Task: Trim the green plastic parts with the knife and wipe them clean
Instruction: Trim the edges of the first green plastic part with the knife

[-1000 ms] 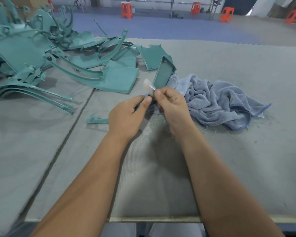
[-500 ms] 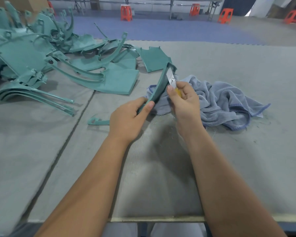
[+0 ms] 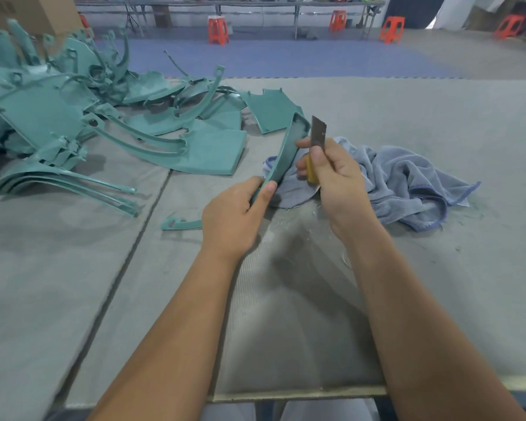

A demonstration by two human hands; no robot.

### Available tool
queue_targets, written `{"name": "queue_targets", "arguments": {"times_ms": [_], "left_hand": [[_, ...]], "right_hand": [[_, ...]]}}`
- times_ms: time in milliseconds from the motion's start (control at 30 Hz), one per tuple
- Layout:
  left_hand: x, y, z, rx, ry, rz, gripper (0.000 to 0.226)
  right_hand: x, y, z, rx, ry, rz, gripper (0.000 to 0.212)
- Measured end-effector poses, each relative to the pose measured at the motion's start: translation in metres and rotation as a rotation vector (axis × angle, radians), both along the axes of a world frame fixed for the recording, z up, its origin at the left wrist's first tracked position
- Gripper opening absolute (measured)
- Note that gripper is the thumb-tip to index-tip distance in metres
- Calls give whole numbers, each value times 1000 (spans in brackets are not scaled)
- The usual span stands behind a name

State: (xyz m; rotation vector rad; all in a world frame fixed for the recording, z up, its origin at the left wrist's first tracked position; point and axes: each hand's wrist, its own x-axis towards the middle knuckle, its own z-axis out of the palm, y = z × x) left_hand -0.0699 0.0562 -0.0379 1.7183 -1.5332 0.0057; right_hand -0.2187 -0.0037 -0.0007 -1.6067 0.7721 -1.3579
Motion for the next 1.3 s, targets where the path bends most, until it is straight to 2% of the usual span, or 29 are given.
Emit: {"name": "queue_targets", "arguments": {"times_ms": [200,433,600,767,1000,1133,1300], "left_hand": [[1,-1,-1,-12,3,8,42],[2,-1,-1,4,6,-2,43],[2,-1,-2,-7,57,-15,42],[3,-1,0,6,112,-39,40],[3,-1,-1,15,117,-68,39],[4,-2,-1,24,150,-50,42],[4,-2,-2,18,175,-73,40]], "right_hand": [[3,-13,14,140,90,41,32],[11,-20,19,76,141,9,45],[19,-27,21,65,135,-11,52],[27,-30,13,45,110,-35,50],[30,-30,0,132,18,17,54],[32,-24,-13,157,93,67,55],[25,-19,-19,67,191,89,59]]}}
